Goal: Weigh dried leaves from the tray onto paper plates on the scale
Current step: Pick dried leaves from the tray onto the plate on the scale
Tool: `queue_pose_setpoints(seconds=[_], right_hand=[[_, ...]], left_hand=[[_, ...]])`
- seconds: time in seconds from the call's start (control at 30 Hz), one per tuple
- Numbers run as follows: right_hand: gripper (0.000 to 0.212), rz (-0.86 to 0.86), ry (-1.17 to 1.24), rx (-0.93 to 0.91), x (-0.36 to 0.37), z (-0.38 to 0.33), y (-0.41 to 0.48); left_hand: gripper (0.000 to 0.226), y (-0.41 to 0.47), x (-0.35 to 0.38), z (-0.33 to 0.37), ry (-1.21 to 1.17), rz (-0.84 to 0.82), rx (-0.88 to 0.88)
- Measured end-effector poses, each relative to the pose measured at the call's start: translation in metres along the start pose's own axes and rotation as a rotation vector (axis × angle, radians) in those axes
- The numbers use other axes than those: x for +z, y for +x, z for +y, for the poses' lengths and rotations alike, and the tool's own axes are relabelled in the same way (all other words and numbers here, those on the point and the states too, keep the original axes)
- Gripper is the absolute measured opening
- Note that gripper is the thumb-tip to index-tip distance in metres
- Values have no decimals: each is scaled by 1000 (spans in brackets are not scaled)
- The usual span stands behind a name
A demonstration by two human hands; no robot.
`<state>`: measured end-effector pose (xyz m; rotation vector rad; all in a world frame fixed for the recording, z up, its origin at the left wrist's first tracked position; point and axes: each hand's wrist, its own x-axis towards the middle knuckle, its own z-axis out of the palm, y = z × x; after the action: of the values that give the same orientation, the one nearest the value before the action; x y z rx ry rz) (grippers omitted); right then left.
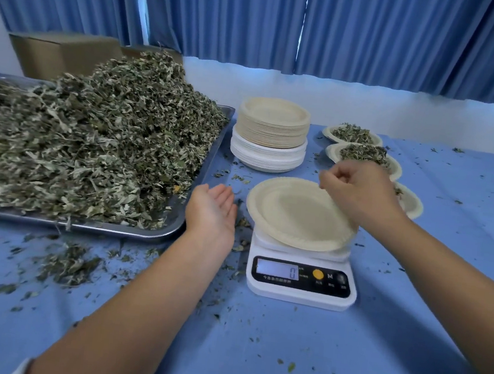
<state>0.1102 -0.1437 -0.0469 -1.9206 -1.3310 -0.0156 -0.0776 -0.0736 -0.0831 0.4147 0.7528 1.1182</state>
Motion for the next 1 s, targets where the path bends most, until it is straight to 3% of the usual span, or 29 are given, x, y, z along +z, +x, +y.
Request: queue_pose_setpoints(seconds=[0.37, 0.57, 0.7, 0.9, 1.0], right_hand=[[22, -239, -85, -269, 91, -96, 37], [23, -316, -131, -397, 128, -127, 46], [14, -413, -120, -482, 150, -148, 59], [86, -623, -329, -610, 183, -172, 80], [83, -726, -378, -588, 196, -174, 80]], left_hand=[[53, 3, 2, 10, -287, -12, -141], [33, 5, 6, 21, -457, -74, -129], [31, 9, 4, 31, -520, -79, -120], [44, 7, 4, 31, -514, -50, -178], [43, 7, 5, 33, -536, -52, -194]])
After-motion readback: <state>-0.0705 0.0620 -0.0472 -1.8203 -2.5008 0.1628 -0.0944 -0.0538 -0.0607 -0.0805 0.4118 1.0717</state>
